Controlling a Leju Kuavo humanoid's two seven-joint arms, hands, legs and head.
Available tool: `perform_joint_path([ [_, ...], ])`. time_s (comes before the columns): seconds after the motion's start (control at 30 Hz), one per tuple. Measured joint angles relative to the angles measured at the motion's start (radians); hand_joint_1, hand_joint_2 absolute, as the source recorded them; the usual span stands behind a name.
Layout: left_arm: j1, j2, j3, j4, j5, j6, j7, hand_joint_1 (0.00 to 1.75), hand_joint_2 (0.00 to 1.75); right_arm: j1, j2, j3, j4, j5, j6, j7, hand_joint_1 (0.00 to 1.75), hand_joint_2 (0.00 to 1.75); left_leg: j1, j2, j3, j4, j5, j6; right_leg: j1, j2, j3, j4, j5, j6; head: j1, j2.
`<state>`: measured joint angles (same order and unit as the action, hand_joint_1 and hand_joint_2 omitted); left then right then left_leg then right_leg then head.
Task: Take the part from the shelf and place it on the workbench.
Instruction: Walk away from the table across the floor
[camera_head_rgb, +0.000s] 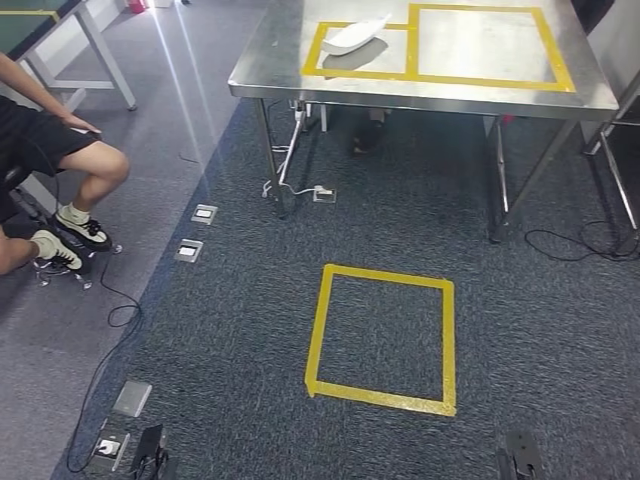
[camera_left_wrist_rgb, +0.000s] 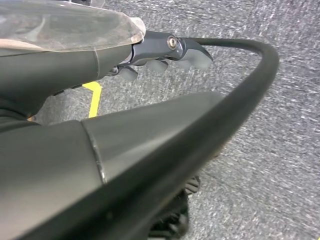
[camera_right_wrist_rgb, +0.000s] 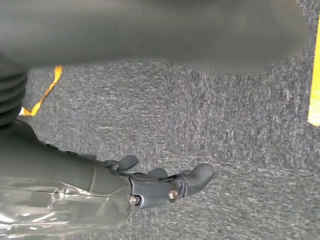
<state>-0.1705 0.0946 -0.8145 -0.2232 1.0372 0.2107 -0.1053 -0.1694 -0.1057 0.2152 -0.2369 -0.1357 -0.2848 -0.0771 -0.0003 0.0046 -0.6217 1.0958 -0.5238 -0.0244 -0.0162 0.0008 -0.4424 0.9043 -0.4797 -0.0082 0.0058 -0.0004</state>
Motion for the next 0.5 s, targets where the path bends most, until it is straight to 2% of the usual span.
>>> perform_joint_path([
  [0.03, 0.001, 0.000, 0.000, 0.000, 0.001, 0.001, 0.000, 0.00, 0.00, -0.002, 0.000, 0.000, 0.000, 0.000, -0.002, -0.002, 0.00, 0.00, 0.001, 0.000, -0.032, 0.075, -0.034, -0.003, 0.002, -0.001, -0.006, 0.000, 0.004, -0.004, -0.007, 0.000],
  [0.07, 0.002, 0.000, 0.000, 0.000, 0.002, 0.002, 0.000, 0.00, 0.00, -0.002, 0.000, 0.000, 0.000, 0.000, -0.003, -0.004, 0.00, 0.00, 0.001, 0.000, -0.055, 0.130, -0.052, -0.004, 0.004, -0.002, -0.011, 0.000, 0.007, -0.006, -0.012, 0.000],
  [0.1, 0.004, 0.000, 0.000, 0.000, 0.002, 0.002, 0.000, 0.00, 0.00, -0.003, 0.000, 0.000, 0.000, 0.001, -0.004, -0.006, 0.00, 0.00, 0.001, 0.000, -0.060, 0.150, -0.050, -0.003, 0.006, -0.002, -0.014, 0.001, 0.009, -0.007, -0.016, 0.000],
  [0.13, 0.005, 0.000, 0.000, 0.000, 0.003, 0.003, 0.000, 0.00, 0.00, -0.003, 0.000, 0.000, 0.000, 0.001, -0.007, -0.006, 0.00, 0.00, 0.000, 0.000, -0.045, 0.130, -0.028, 0.001, 0.008, -0.002, -0.016, 0.001, 0.011, -0.007, -0.021, 0.000],
  [0.2, 0.006, 0.001, 0.000, 0.000, 0.003, 0.004, -0.001, 0.00, 0.00, -0.006, 0.001, 0.000, 0.000, 0.001, -0.011, -0.009, 0.00, 0.00, -0.003, -0.001, 0.036, -0.015, 0.043, 0.016, 0.012, -0.002, -0.015, 0.001, 0.011, -0.007, -0.030, 0.000],
  [0.23, 0.006, 0.002, 0.000, 0.000, 0.002, 0.004, -0.001, 0.00, 0.00, -0.009, 0.002, 0.000, 0.000, 0.001, -0.012, -0.011, 0.00, 0.00, -0.006, 0.000, 0.077, -0.089, 0.067, 0.024, 0.014, -0.002, -0.015, 0.001, 0.012, -0.005, -0.032, 0.000],
  [0.27, 0.006, 0.002, 0.000, 0.000, 0.002, 0.004, -0.002, 0.00, 0.00, -0.011, 0.003, 0.000, 0.000, 0.000, -0.013, -0.014, 0.00, 0.00, -0.008, 0.000, 0.105, -0.143, 0.080, 0.031, 0.016, -0.002, -0.016, 0.002, 0.012, -0.003, -0.033, 0.000],
  [0.3, 0.005, 0.003, 0.000, 0.000, 0.001, 0.005, -0.002, 0.00, 0.00, -0.013, 0.003, 0.000, 0.000, -0.002, -0.015, -0.017, 0.00, 0.00, -0.010, 0.000, 0.117, -0.169, 0.081, 0.036, 0.018, -0.002, -0.018, 0.002, 0.013, 0.000, -0.033, 0.000],
  [0.4, 0.005, 0.002, 0.000, 0.000, 0.000, 0.005, -0.002, 0.00, 0.00, -0.016, 0.004, 0.000, 0.000, -0.009, -0.019, -0.026, 0.00, 0.00, -0.006, 0.000, 0.118, -0.187, 0.081, 0.044, 0.022, -0.001, -0.021, 0.003, 0.015, 0.012, -0.032, 0.000],
  [0.5, 0.005, 0.002, 0.000, 0.000, 0.000, 0.005, -0.002, 0.00, 0.00, -0.017, 0.004, 0.000, 0.000, -0.011, -0.020, -0.027, 0.00, 0.00, -0.001, 0.000, 0.118, -0.194, 0.083, 0.047, 0.025, -0.001, -0.021, 0.003, 0.014, 0.016, -0.030, 0.000],
])
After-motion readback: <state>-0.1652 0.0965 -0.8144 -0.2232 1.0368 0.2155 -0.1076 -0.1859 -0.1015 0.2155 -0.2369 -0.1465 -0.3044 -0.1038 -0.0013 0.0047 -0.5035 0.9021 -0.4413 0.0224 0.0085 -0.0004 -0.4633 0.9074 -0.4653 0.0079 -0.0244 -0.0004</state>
